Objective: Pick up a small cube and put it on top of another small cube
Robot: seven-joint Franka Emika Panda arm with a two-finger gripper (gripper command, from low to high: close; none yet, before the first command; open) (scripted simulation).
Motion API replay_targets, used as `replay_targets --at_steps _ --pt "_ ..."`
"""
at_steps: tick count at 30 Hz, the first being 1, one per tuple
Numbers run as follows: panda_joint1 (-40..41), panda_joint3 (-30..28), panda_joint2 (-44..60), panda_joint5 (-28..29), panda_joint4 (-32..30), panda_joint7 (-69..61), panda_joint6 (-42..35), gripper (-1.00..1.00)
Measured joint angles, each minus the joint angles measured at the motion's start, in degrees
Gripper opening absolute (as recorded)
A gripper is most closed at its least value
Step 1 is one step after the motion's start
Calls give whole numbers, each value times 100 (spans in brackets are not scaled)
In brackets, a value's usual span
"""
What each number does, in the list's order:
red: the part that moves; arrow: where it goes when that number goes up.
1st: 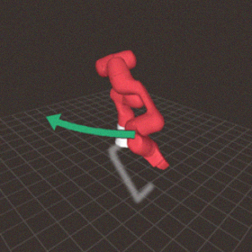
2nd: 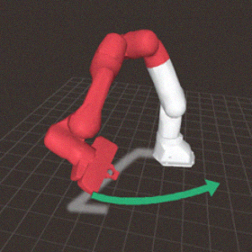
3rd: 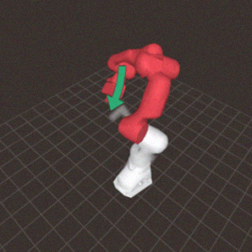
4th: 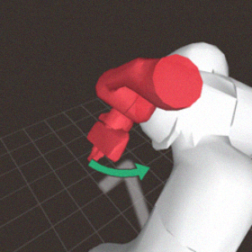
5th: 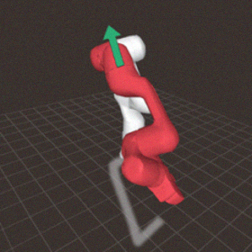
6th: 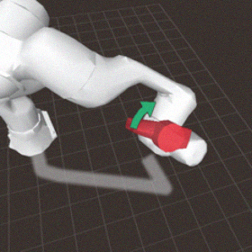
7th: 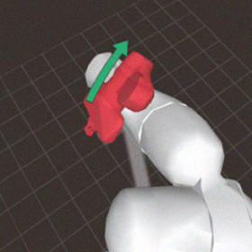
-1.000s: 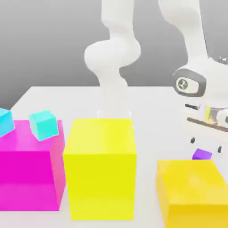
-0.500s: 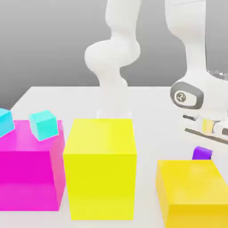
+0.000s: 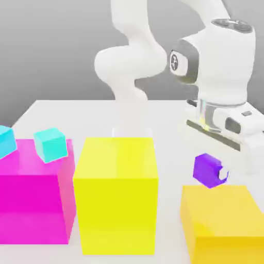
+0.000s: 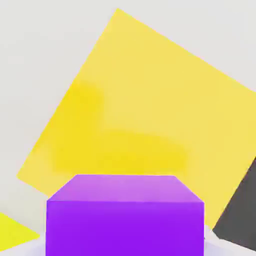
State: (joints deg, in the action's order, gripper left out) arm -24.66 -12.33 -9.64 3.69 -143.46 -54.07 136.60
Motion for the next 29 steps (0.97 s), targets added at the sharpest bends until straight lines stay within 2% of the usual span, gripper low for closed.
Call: replay_targets --at_steps 14,18,19,25,29 --pt "2189 -2097 -1000 826 1083 -848 -2020 -100" --pt "2454 -2676 -566 771 880 -1216 -1453 -100" --pt "2461 -2727 -494 753 797 -1248 -1305 100" --pt "2464 -2753 -458 736 755 -1269 -1225 100" --pt "2498 -2601 -748 818 1162 -1181 -1889 100"
